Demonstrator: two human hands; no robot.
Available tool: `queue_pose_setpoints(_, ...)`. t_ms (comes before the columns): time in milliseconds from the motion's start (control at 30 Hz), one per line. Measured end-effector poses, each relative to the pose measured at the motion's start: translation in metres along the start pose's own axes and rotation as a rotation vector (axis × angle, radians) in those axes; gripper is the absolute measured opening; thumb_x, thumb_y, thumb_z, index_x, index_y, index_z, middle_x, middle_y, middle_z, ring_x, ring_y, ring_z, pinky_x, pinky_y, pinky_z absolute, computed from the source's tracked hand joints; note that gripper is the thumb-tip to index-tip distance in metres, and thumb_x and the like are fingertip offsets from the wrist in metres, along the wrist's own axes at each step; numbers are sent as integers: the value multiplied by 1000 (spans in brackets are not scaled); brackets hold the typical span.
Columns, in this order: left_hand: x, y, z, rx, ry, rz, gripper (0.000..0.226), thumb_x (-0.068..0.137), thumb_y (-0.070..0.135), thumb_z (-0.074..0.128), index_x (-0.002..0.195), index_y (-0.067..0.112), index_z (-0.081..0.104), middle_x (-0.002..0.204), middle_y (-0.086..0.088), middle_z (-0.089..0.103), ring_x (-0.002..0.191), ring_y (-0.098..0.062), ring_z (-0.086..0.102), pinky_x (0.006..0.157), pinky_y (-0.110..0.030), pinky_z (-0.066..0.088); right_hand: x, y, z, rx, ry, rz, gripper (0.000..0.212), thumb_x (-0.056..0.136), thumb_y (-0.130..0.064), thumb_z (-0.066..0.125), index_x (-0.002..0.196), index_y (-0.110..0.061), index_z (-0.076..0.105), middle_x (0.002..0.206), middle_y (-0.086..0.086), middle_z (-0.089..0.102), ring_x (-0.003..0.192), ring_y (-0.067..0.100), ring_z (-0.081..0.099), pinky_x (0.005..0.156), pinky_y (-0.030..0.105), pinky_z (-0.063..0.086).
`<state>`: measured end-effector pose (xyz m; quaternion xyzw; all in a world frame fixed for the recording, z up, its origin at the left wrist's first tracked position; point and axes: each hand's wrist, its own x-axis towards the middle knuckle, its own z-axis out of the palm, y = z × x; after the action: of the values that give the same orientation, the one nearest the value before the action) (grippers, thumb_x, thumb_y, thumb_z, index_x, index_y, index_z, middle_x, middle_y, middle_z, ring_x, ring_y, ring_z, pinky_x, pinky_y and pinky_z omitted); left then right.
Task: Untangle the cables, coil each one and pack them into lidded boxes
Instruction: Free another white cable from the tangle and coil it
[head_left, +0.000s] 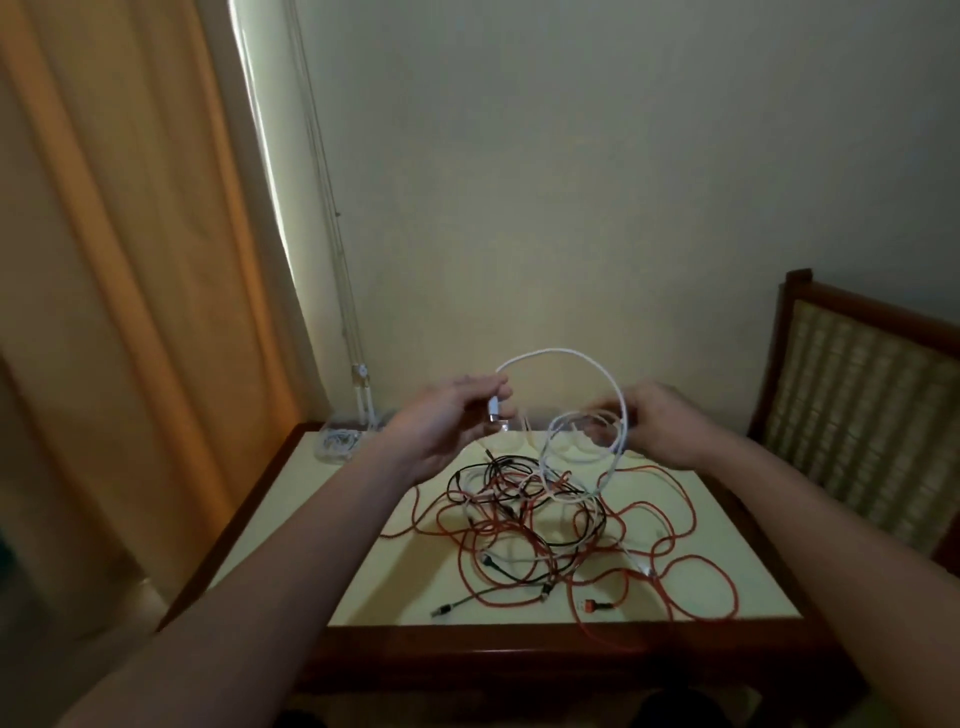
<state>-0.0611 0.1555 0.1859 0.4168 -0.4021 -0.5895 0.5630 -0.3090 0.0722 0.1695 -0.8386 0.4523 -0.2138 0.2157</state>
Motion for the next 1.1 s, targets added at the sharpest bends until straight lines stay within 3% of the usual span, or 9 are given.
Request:
queue_pose_setpoints(100, -24, 21, 4, 78, 1, 25, 17, 100, -1, 45, 110, -1, 58, 75, -4, 53, 58, -12, 55, 58, -23, 46, -25, -15, -2, 167, -251, 81, 45, 87, 11, 64, 111, -26, 73, 111, -4, 76, 95, 15, 74, 91, 44, 56)
queue_pose_setpoints(167, -38, 32, 10, 95, -9, 32, 24, 98, -4, 38, 114, 1, 57, 69, -2, 44, 51, -10, 43, 54, -23, 35, -43, -34, -3, 434, -316, 113, 43, 93, 15, 52, 119, -15, 68, 116, 3, 75, 103, 20, 73, 93, 43, 54)
queue_pose_setpoints(333, -58, 47, 33, -30, 9, 16, 32, 99, 3, 29, 111, 4, 59, 54, 6, 28, 39, -7, 22, 43, -20, 20, -76, -92, 18, 1045, -158, 128, 34, 104, -24, 48, 126, -3, 64, 119, 14, 73, 112, 32, 69, 103, 51, 51)
queue_pose_setpoints(467, -68, 48, 43, -88, 82, 23, 32, 102, 3, 28, 113, 5, 58, 54, 6, 20, 36, -6, 19, 38, -19, 16, -88, -119, 28, 1250, -73, 150, 45, 103, -42, 47, 116, -3, 67, 89, 8, 71, 78, 25, 68, 77, 40, 55)
queue_pose_setpoints(633, -82, 56, 41, -353, 131, 42, 33, 105, 4, 26, 124, 9, 53, 51, 6, 21, 36, -5, 18, 39, -18, 18, -98, -110, 42, 1156, 77, 135, 25, 102, -29, 56, 106, -6, 66, 68, -1, 49, 54, 12, 38, 51, 27, 27)
queue_pose_setpoints(800, -85, 64, 36, -520, 159, 129, 35, 105, 5, 34, 135, 10, 50, 64, 4, 32, 47, -6, 27, 52, -18, 20, -109, -88, 63, 1016, 295, 176, 21, 98, -25, 64, 102, -4, 65, 76, 1, 54, 55, 10, 38, 51, 25, 30)
queue_pose_setpoints(933, -91, 69, 32, -470, 67, 212, 28, 102, 12, 51, 130, 10, 54, 80, -3, 69, 65, -7, 65, 58, -15, 50, -114, -90, 58, 783, 467, 146, 14, 98, -25, 65, 93, -13, 72, 69, -11, 65, 57, 7, 47, 53, 18, 38)
queue_pose_setpoints(1000, -94, 67, 34, -355, 30, 277, 30, 101, 9, 53, 131, 8, 53, 91, -8, 75, 78, -12, 72, 70, -20, 57, -114, -93, 52, 521, 541, 87, 15, 98, -28, 64, 87, -21, 72, 69, -14, 68, 61, 5, 55, 56, 19, 40)
queue_pose_setpoints(1100, -99, 56, 41, 154, 70, 441, 35, 99, 7, 57, 134, 10, 50, 97, -12, 76, 90, -20, 74, 84, -28, 59, -115, -101, 44, 284, 598, -66, 29, 100, -31, 58, 74, -21, 66, 59, -10, 62, 48, 4, 49, 47, 20, 34)
